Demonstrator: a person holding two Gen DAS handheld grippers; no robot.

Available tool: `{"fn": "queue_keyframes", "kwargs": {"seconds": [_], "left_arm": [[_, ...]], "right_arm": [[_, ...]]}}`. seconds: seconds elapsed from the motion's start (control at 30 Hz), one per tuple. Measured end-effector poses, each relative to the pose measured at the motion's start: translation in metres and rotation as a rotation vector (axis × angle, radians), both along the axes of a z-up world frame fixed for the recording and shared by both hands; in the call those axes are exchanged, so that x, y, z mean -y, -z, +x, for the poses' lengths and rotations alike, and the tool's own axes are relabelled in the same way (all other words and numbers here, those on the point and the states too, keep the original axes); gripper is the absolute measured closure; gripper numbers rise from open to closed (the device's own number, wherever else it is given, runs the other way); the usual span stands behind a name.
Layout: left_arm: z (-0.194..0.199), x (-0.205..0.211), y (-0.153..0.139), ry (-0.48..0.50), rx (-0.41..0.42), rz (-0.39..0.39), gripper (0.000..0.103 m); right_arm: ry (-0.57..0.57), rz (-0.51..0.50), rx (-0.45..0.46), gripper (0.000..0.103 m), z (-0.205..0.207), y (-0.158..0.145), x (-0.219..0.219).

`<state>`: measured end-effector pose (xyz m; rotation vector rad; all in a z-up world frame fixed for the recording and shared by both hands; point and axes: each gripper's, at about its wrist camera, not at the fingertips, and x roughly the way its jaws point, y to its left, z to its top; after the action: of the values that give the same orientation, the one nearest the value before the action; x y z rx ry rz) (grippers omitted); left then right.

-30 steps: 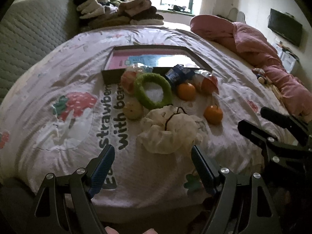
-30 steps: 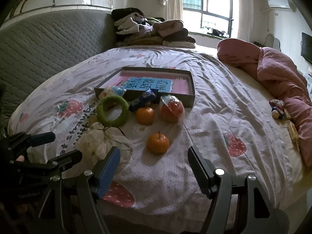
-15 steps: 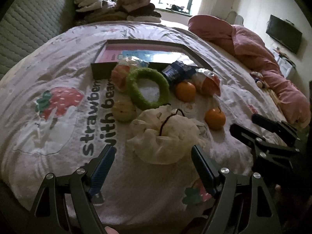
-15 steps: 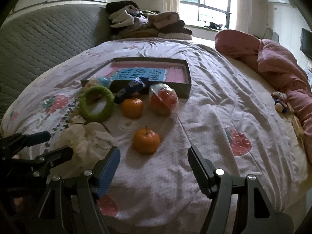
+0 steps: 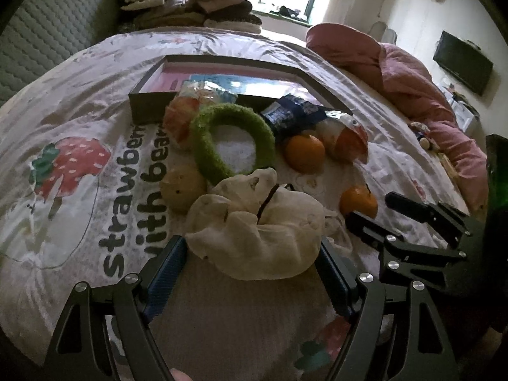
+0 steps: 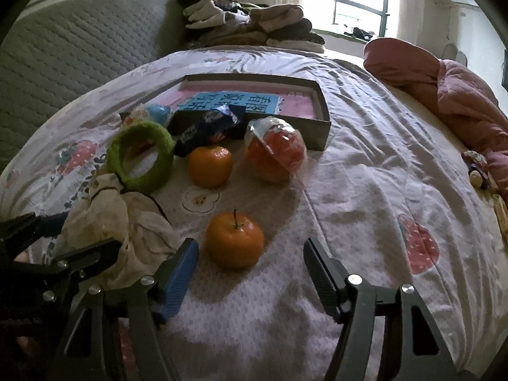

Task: Organize objects
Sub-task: 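Close left tool on the white mesh bag while right tool grasps the tangerine, then lift the mesh bag with left tool while right tool carries tangerine over tray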

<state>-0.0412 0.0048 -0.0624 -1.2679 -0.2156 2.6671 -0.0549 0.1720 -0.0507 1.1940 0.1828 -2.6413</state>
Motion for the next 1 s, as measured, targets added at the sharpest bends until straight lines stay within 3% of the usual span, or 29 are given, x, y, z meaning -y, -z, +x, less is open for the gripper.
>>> {"fn": "queue_keyframes", "kwargs": {"seconds": [0.2,0.4,0.47,0.57,1.0], "left_arm": [[-0.007,-0.007,0.002,0.01,-0.013,-0.02,0.027],[-0.012,-0.019,0.004,0.048,-0.017,-0.032,0.059],[-0.012,-0.021,0.003,0.067,-0.023,-0.021,0.077],[-0.011,-0.022,0.002,0.085,-0.035,-0.007,0.09],[0.002,-0.014,-0.031,0.104,-0.155,-0.012,0.093]], "right_arm": [[-0.01,-0.008,0.018,0.044,-0.009,0.008,0.0],[-0.037,-0.021,0.01,0.057,-0.012,0.01,0.004],[-0.045,-0.029,0.008,0.06,-0.011,0.01,0.004],[-0.05,-0.038,0.002,0.063,-0.011,0.008,0.004],[-0.045,-0.059,-0.073,0.064,-0.006,-0.018,-0.001]]}}
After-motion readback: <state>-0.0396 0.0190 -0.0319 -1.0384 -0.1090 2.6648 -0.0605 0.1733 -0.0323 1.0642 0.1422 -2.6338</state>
